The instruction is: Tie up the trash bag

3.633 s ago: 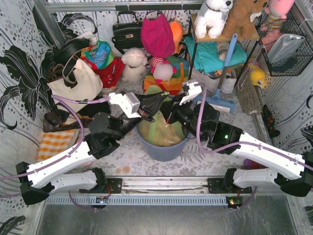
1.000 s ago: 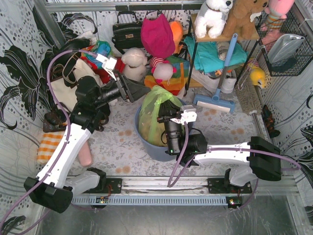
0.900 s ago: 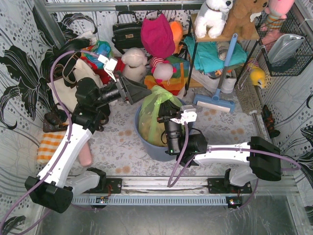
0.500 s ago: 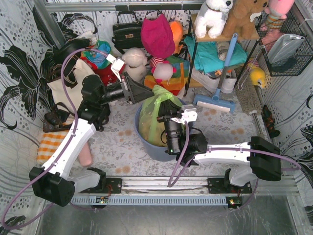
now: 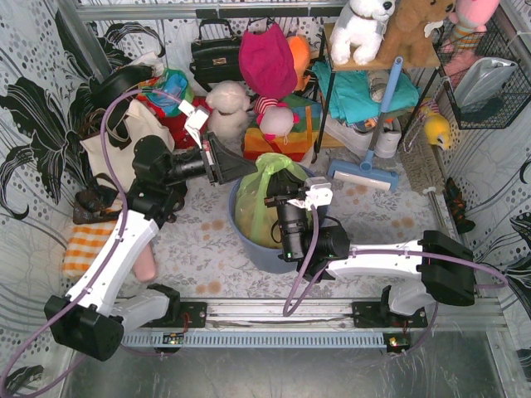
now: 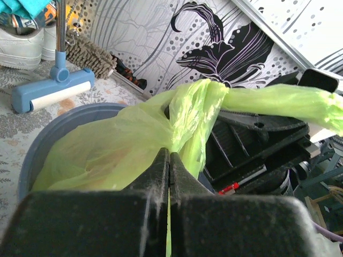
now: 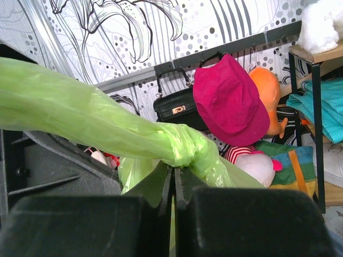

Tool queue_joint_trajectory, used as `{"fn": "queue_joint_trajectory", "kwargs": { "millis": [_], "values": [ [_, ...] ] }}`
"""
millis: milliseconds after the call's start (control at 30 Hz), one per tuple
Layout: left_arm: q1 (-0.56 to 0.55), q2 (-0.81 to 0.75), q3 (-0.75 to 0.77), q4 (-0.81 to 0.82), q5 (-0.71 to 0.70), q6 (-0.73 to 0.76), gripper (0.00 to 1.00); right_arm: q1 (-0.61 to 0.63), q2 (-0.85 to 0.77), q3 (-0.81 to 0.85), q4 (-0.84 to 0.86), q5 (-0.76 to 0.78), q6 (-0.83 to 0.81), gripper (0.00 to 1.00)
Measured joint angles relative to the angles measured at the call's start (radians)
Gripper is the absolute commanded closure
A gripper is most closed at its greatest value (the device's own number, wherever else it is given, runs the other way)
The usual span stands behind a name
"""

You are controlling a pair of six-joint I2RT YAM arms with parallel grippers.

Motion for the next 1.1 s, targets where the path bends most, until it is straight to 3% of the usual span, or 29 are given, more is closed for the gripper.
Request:
{"fn": "queue_joint_trajectory", "kwargs": {
  "millis": [433, 467, 533, 633, 867, 1100],
  "values": [
    [-0.017, -0.097, -0.048, -0.082, 0.033, 0.026, 1.00, -0.010, 0.011, 0.009, -0.001, -0.069, 0.024, 1.00],
    [-0.022, -0.099, -0.050, -0.091, 0.033, 0.028, 0.94, -0.015, 0.011, 0.007, -0.004, -0.084, 0.035, 1.00],
    [-0.029, -0.101, -0.050, -0.117, 0.023, 0.042, 0.71, -0.027, 0.008, -0.005, -0.010, -0.110, 0.063, 1.00],
    [-0.034, -0.109, -0.029, -0.220, -0.043, 0.108, 0.54, -0.034, 0.005, -0.013, -0.023, -0.132, 0.091, 1.00],
    [-0.034, -0.160, 0.082, -0.385, -0.263, 0.337, 0.35, -0.035, -0.016, -0.020, -0.053, -0.157, 0.136, 1.00],
    [-0.034, -0.167, 0.103, -0.375, -0.247, 0.529, 0.22, -0.035, -0.023, -0.026, -0.064, -0.162, 0.158, 1.00]
  ]
}}
